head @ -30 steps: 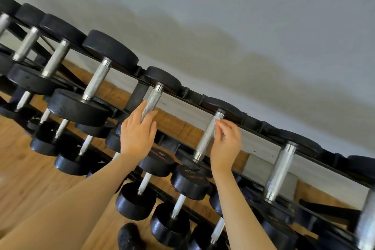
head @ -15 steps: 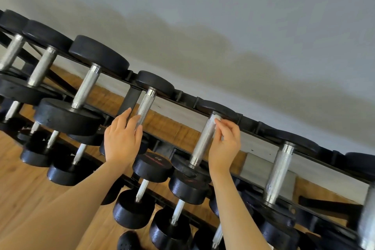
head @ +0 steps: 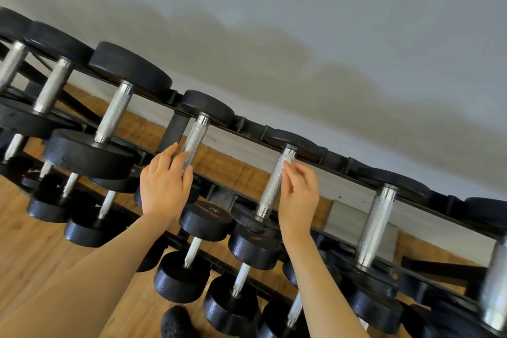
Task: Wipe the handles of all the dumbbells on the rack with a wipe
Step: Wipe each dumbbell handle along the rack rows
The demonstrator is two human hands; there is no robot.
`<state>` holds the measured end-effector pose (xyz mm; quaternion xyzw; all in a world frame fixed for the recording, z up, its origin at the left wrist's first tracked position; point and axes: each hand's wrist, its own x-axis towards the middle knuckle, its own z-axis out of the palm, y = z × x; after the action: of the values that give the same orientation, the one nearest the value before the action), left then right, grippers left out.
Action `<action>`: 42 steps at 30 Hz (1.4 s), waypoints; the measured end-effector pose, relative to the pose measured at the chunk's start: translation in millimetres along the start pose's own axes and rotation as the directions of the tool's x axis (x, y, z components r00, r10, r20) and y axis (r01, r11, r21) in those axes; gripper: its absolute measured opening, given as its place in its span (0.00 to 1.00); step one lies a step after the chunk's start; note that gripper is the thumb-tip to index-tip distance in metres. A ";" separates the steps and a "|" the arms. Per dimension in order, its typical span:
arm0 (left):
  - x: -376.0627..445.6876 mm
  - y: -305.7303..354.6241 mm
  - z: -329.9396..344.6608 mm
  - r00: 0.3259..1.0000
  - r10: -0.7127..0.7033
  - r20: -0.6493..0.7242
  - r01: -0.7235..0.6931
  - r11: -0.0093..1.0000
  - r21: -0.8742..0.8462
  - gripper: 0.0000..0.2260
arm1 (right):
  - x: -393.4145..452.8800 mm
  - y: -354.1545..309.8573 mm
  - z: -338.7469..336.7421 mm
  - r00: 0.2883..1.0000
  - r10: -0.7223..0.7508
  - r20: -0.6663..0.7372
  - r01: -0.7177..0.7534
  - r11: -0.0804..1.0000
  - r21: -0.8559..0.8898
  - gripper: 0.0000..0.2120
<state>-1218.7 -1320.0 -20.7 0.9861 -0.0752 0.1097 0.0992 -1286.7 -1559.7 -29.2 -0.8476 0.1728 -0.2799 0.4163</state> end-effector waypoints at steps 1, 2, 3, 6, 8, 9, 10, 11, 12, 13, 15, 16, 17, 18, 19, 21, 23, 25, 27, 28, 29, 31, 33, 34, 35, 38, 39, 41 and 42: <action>-0.1 -0.1 -0.3 1.000 0.005 -0.002 -0.005 1.000 0.000 0.14 | -3.0 1.4 -0.7 1.000 -0.011 0.014 0.012 1.000 -0.011 0.12; -0.2 0.0 -0.7 1.000 0.008 -0.005 -0.008 1.000 -0.002 0.14 | -3.3 1.6 -1.5 0.999 -0.018 0.026 0.018 1.000 -0.012 0.12; -0.1 0.2 -1.0 1.000 0.008 -0.006 -0.008 1.000 -0.004 0.15 | -0.5 0.7 -1.8 0.999 -0.011 0.037 0.011 1.000 -0.003 0.13; 0.3 1.2 -1.9 1.000 0.004 -0.007 -0.004 1.000 -0.012 0.16 | 12.7 -3.7 -1.6 0.999 0.040 0.030 -0.040 0.999 0.011 0.13; 0.3 1.4 -2.0 1.000 0.006 -0.012 -0.006 1.000 -0.017 0.16 | 15.0 -8.0 -1.8 1.000 0.014 0.019 -0.013 1.000 -0.028 0.14; 0.3 1.6 -1.9 1.000 0.005 -0.014 -0.006 1.000 -0.019 0.16 | 12.4 -10.0 -2.1 0.999 -0.023 0.024 0.025 0.998 -0.049 0.14; 0.2 1.9 -2.0 1.000 0.002 -0.016 -0.003 1.000 -0.020 0.16 | 8.3 -10.1 -2.0 0.997 -0.072 0.031 0.074 0.995 -0.069 0.15; 0.2 2.1 -2.1 1.000 0.000 -0.016 0.000 1.000 -0.020 0.16 | 3.4 -9.8 -2.2 0.993 -0.113 0.041 0.116 0.990 -0.085 0.15; 0.4 2.4 -2.3 1.000 -0.002 -0.017 0.001 1.000 -0.021 0.16 | 0.0 -8.8 -2.7 0.987 -0.150 0.058 0.155 0.983 -0.103 0.14; 0.5 2.6 -2.3 1.000 -0.002 -0.017 0.002 1.000 -0.022 0.16 | -1.0 -6.8 -3.3 0.981 -0.179 0.077 0.188 0.974 -0.123 0.14; 0.7 2.7 -2.3 1.000 -0.005 -0.017 0.005 1.000 -0.022 0.16 | 5.0 -3.2 -4.5 0.973 -0.202 0.116 0.219 0.961 -0.167 0.15; 0.5 2.6 -2.2 1.000 -0.003 -0.018 0.003 1.000 -0.022 0.16 | 10.5 -1.7 -4.5 0.971 -0.206 0.123 0.227 0.956 -0.187 0.16; 0.5 2.6 -2.3 1.000 0.000 -0.018 0.000 1.000 -0.022 0.16 | 16.2 -1.0 -4.5 0.972 -0.205 0.118 0.225 0.953 -0.200 0.16; 0.5 2.7 -2.4 1.000 0.001 -0.018 -0.001 1.000 -0.021 0.16 | 20.7 -1.3 -3.8 0.974 -0.198 0.108 0.217 0.955 -0.205 0.15; 0.5 2.7 -2.4 1.000 0.000 -0.017 0.000 1.000 -0.020 0.16 | 22.7 -2.0 -2.9 0.975 -0.198 0.100 0.215 0.954 -0.208 0.15; -0.1 2.5 -2.0 1.000 -0.006 -0.016 0.006 1.000 -0.020 0.15 | 18.8 -2.2 -0.6 0.966 -0.229 0.117 0.252 0.934 -0.252 0.14; -0.2 1.6 -1.7 1.000 -0.009 -0.020 0.008 1.000 -0.023 0.15 | 10.3 0.2 -0.7 0.939 -0.299 0.168 0.338 0.889 -0.308 0.14; -0.1 1.6 -1.7 1.000 -0.006 -0.018 0.006 1.000 -0.027 0.17 | 10.0 2.4 -3.1 0.910 -0.352 0.220 0.409 0.850 -0.331 0.14; 0.2 2.3 -2.3 1.000 -0.003 -0.019 0.003 0.999 -0.034 0.18 | 19.3 2.7 -4.1 0.896 -0.372 0.243 0.438 0.826 -0.354 0.14; 0.2 2.5 -2.5 1.000 -0.001 -0.021 0.000 0.999 -0.035 0.19 | 24.8 2.0 -4.0 0.897 -0.367 0.247 0.438 0.817 -0.376 0.14; 0.3 2.9 -2.6 1.000 0.001 -0.024 -0.002 0.999 -0.036 0.19 | 28.4 0.7 -3.8 0.901 -0.354 0.250 0.429 0.809 -0.401 0.15; 0.4 2.6 -2.5 0.999 0.003 -0.031 -0.004 0.999 -0.041 0.20 | 27.1 -2.6 -3.0 0.906 -0.330 0.265 0.418 0.792 -0.444 0.15; -0.2 1.3 -2.2 0.999 0.012 -0.042 -0.014 0.999 -0.043 0.20 | 18.0 -4.6 -3.0 0.894 -0.332 0.300 0.440 0.776 -0.453 0.16; -0.3 0.6 -2.2 0.999 0.018 -0.044 -0.020 0.999 -0.046 0.20 | 13.5 -4.9 -3.8 0.883 -0.340 0.323 0.459 0.768 -0.447 0.17; -0.2 0.0 -2.1 0.999 0.023 -0.041 -0.025 0.998 -0.052 0.19 | 11.6 -4.9 -5.0 0.871 -0.349 0.345 0.478 0.761 -0.439 0.17; 0.4 -1.2 -2.0 1.000 0.024 -0.016 -0.025 0.998 -0.065 0.19 | 19.6 -4.1 -8.0 0.866 -0.353 0.354 0.487 0.758 -0.435 0.17; 0.5 -1.4 -2.1 0.999 0.032 -0.010 -0.032 0.997 -0.064 0.19 | 23.8 -4.9 -9.0 0.882 -0.327 0.340 0.457 0.770 -0.444 0.17; 1.1 -1.9 -2.4 0.998 0.056 -0.007 -0.056 0.997 -0.062 0.20 | 28.3 -6.1 -10.0 0.905 -0.289 0.311 0.410 0.785 -0.464 0.18; 1.4 -2.5 -2.6 0.998 0.062 -0.005 -0.063 0.996 -0.065 0.20 | 27.1 -7.1 -10.0 0.908 -0.289 0.305 0.408 0.781 -0.473 0.18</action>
<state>-1217.4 -1317.2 -18.3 0.9794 -0.1093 0.1117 0.1279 -1271.2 -1575.8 -9.6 -0.9710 0.0361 -0.2007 0.1250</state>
